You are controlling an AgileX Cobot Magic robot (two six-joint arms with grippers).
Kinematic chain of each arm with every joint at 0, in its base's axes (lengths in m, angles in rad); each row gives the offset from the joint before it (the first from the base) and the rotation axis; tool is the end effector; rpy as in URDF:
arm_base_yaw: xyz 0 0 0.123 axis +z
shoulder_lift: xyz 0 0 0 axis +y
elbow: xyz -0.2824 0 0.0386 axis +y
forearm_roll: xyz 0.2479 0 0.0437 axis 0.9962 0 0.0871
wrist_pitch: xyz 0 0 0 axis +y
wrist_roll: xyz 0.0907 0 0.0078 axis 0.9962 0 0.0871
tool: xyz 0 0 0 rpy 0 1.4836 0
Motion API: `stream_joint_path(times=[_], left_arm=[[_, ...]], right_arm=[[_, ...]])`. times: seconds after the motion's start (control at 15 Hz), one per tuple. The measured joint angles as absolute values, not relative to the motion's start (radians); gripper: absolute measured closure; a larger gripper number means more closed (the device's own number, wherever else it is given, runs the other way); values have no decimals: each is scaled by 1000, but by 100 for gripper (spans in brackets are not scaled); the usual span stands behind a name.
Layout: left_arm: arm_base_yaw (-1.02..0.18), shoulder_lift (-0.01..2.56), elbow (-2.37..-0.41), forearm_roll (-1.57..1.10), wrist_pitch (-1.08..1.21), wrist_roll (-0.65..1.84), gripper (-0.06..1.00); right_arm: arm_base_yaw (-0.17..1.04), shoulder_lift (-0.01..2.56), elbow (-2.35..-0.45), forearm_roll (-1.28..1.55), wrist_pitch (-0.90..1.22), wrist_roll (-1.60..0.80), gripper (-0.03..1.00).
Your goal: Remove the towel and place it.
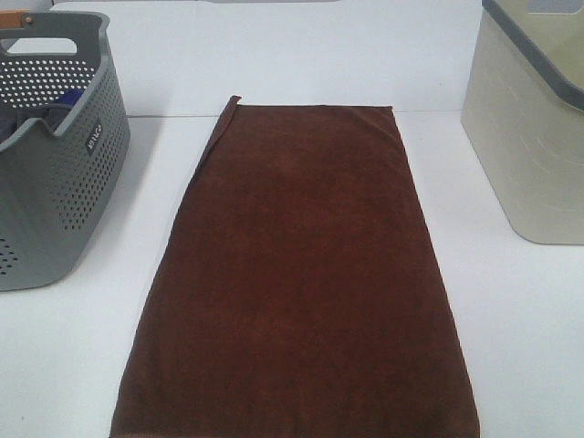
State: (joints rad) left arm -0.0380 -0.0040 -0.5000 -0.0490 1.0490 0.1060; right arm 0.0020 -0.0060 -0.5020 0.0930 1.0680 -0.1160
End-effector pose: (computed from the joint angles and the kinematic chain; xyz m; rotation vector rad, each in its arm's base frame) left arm -0.0052 -0.0037 0.2782 0.1479 2.0223 -0.0156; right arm -0.0065 0.0074 0.2774 -0.1254 2.0365 0.0399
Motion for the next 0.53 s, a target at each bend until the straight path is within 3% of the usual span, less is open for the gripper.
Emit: stream_joint_path(times=[0.53], left_arm=[[-38, -4, -500, -49, 1049, 106, 17]], right_arm=[[2, -6, -502, 93, 1068, -116, 22]])
